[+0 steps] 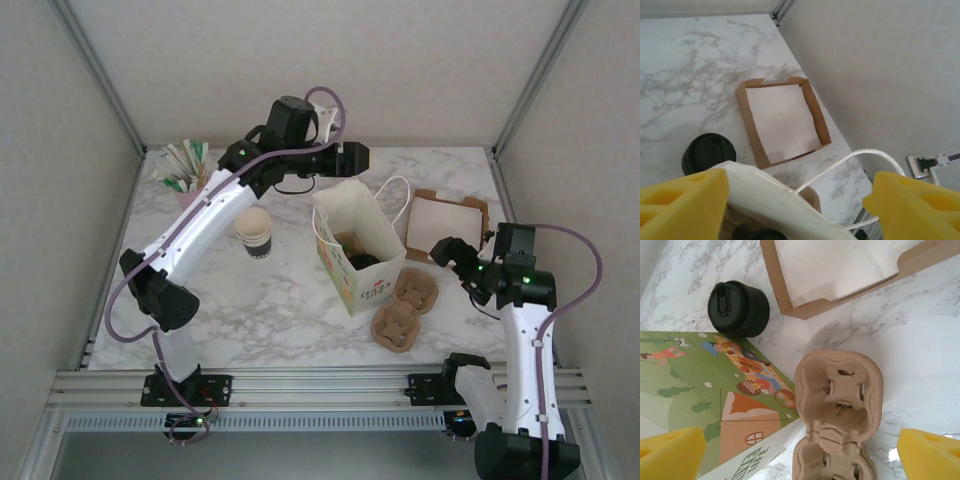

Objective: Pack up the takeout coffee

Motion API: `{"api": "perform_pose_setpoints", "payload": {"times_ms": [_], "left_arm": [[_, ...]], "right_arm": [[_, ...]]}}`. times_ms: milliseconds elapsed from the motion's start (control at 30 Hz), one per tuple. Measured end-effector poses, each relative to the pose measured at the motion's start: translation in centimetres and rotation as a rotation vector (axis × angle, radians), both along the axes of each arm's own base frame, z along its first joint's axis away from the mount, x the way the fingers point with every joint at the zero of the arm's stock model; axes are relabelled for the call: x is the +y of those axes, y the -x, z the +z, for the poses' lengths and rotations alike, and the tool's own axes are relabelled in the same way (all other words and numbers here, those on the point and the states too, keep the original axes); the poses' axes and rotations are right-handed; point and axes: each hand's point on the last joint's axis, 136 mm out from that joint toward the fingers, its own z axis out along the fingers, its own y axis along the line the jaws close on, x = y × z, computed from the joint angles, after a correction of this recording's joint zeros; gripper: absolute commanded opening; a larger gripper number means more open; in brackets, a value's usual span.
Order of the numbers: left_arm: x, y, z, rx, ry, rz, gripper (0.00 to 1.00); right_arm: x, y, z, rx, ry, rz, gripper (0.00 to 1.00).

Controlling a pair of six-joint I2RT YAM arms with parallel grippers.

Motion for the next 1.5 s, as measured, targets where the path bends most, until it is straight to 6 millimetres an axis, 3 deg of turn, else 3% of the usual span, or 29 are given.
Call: {"api": "perform_pose_setpoints", "payload": {"times_ms": [133,400,567,733,867,1133,1300,1500], "left_arm": [[1.9,1.4,1.9,-0.074,0.013,0.034,1.00],[7.9,6.1,7.1,-0.287,0.098,0.145,1.00],[10.6,6.9,7.4,-0.352,0.124,0.217,1.00],[13.0,3.1,4.5,-0.283,0.118,0.304,1.00],[14.6,-0.5,0.1,-0.154,0.111,0.346,1.00],[14.7,-4.6,-7.4,0.043,0.075,0.341,1.00],[14.5,-5.7,-10.1,0.099,0.058,0.342,1.00],[13.9,-7.4,-11.0,0.085,0.079,0.347,1.00]], "right_arm": [[-0.2,0.1,1.4,-0.031,0.014,-0.006,0.99],[-0.9,0.5,5.5,-0.145,0.076,-0.026,0.99],[-1.1,0.4,6.1,-0.165,0.100,-0.016,0.99],[-1.3,-0.9,5.3,-0.111,0.110,0.008,0.98],[-1.5,-2.5,3.7,-0.049,0.118,0.033,0.95],[-1.9,-6.2,0.9,0.052,0.117,0.061,0.92],[-2.2,-8.5,-0.2,0.083,0.118,0.073,0.91],[-2.5,-11.5,-1.9,0.139,0.119,0.086,0.88]]}}
